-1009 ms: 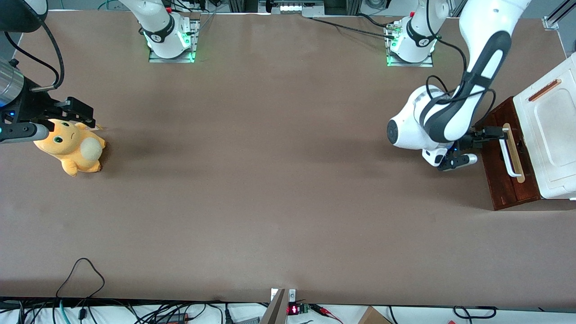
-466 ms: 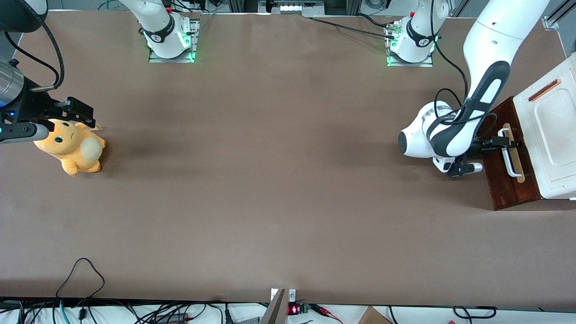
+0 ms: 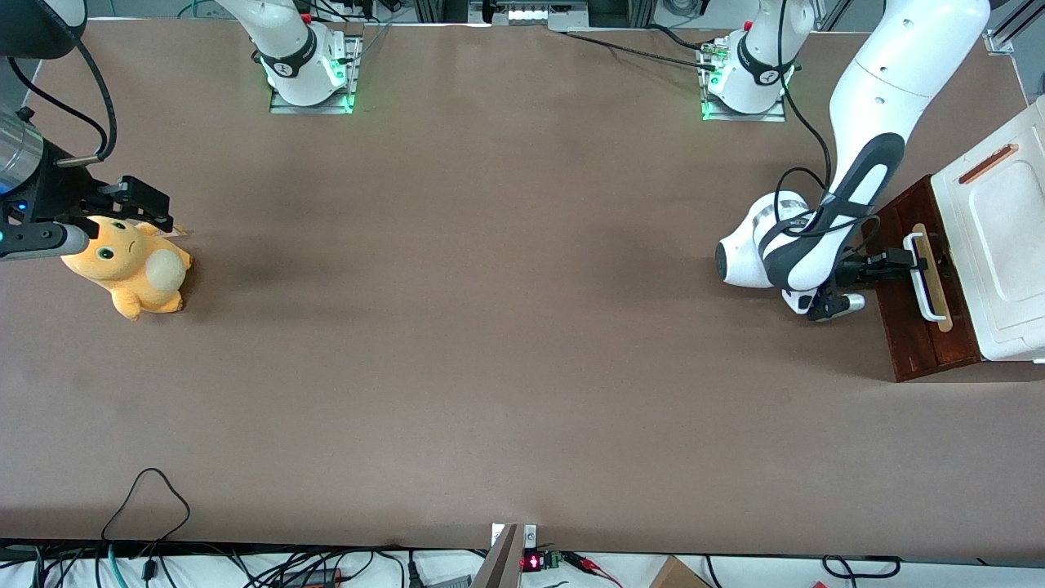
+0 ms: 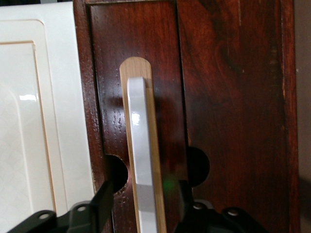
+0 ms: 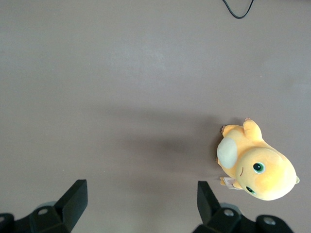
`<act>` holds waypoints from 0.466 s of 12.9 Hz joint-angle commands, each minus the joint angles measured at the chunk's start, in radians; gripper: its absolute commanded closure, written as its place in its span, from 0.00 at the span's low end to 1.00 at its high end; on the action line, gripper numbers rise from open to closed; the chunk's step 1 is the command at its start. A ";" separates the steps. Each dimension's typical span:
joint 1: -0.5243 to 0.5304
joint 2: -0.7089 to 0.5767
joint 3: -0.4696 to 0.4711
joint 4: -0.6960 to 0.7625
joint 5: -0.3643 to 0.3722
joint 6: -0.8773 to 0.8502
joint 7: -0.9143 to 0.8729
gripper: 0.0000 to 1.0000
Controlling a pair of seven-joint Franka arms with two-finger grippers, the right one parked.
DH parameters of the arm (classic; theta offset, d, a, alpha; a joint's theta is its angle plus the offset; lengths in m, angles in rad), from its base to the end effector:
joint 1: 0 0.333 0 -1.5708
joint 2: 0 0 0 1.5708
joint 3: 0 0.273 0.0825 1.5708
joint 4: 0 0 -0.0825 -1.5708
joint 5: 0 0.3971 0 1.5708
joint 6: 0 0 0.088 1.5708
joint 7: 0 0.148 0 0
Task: Open lower drawer with left arm only
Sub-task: 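Close the left gripper around the white bar handle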
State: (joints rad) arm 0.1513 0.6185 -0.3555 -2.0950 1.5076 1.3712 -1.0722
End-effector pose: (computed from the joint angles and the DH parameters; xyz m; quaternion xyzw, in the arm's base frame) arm 0.4978 0.0495 0.1104 -0.7242 0.0230 0.0229 0.6888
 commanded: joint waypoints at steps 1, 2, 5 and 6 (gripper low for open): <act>0.005 0.012 0.004 0.007 0.026 -0.018 -0.006 0.45; 0.004 0.013 0.021 0.007 0.039 -0.018 -0.009 0.46; 0.004 0.020 0.026 0.009 0.042 -0.029 -0.017 0.50; 0.004 0.023 0.026 0.009 0.046 -0.032 -0.020 0.54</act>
State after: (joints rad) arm 0.1548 0.6259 -0.3281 -2.0947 1.5245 1.3655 -1.0775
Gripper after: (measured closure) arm 0.485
